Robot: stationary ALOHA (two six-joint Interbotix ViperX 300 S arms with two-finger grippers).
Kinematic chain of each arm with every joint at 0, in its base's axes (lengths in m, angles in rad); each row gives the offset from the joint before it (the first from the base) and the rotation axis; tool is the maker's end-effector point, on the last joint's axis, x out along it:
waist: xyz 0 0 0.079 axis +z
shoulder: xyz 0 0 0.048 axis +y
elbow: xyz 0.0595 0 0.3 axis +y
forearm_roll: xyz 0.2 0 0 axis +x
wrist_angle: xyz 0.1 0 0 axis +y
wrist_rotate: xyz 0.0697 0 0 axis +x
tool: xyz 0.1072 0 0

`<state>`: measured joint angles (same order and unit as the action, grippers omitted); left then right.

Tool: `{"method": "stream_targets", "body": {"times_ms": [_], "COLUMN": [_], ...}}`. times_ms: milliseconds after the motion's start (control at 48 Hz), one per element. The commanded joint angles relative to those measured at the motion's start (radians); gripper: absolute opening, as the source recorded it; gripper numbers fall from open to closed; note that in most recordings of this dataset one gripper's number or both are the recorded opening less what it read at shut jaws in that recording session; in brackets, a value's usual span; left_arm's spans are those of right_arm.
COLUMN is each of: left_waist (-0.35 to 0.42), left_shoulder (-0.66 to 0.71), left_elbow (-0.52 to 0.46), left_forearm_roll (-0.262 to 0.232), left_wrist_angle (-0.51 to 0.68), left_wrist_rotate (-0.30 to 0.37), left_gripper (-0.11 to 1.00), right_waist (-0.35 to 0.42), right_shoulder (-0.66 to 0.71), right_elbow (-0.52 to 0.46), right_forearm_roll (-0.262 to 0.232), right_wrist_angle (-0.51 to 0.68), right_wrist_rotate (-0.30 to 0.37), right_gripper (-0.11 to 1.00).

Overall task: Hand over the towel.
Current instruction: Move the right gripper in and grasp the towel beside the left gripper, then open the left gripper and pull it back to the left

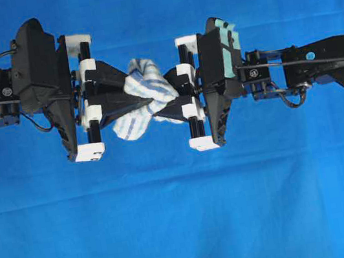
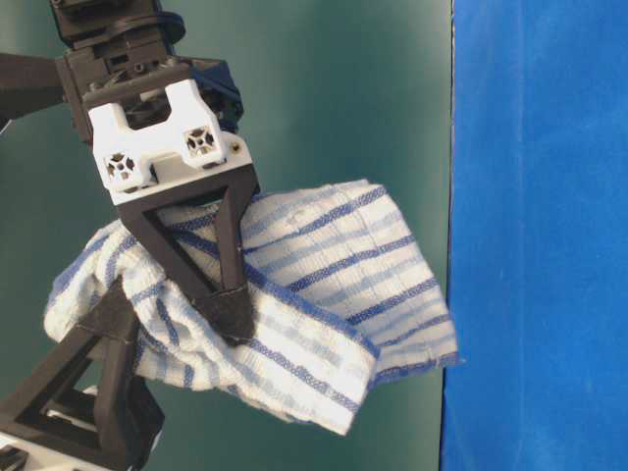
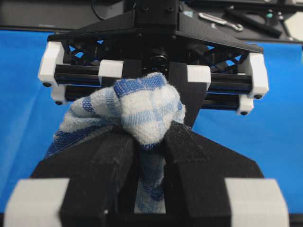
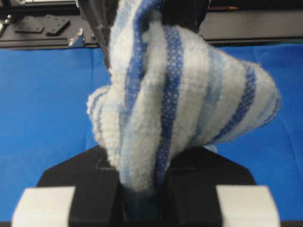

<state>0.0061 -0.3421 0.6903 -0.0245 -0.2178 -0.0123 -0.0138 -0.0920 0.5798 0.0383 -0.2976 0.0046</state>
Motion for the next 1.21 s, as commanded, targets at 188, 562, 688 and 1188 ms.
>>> {"method": "stream_targets", "body": {"times_ms": [188, 562, 688, 1188], "left_waist": [-0.002, -0.002, -0.002, -0.002], "left_shoulder": [-0.008, -0.089, -0.175, -0.425], "left_elbow": [-0.018, 0.041, 0.101, 0.273], "left_forearm_roll": [0.002, -0.005, -0.003, -0.003], "left_wrist_angle": [-0.023, -0.035, -0.037, -0.017], "left_wrist_rotate": [-0.003, -0.026, -0.025, -0.005], "left_gripper": [0.08, 0.74, 0.94, 0.94], "right_waist": [0.0, 0.005, 0.008, 0.008], "right_shoulder": [-0.014, -0.049, -0.083, -0.19], "right_elbow": [-0.02, 0.008, 0.037, 0.14], "right_forearm_roll": [-0.003, -0.003, -0.003, -0.003], "right_wrist_angle": [-0.002, -0.002, -0.003, -0.009], "right_wrist_rotate": [-0.005, -0.005, -0.003, -0.002], "right_gripper": [0.11, 0.11, 0.11, 0.11]}}
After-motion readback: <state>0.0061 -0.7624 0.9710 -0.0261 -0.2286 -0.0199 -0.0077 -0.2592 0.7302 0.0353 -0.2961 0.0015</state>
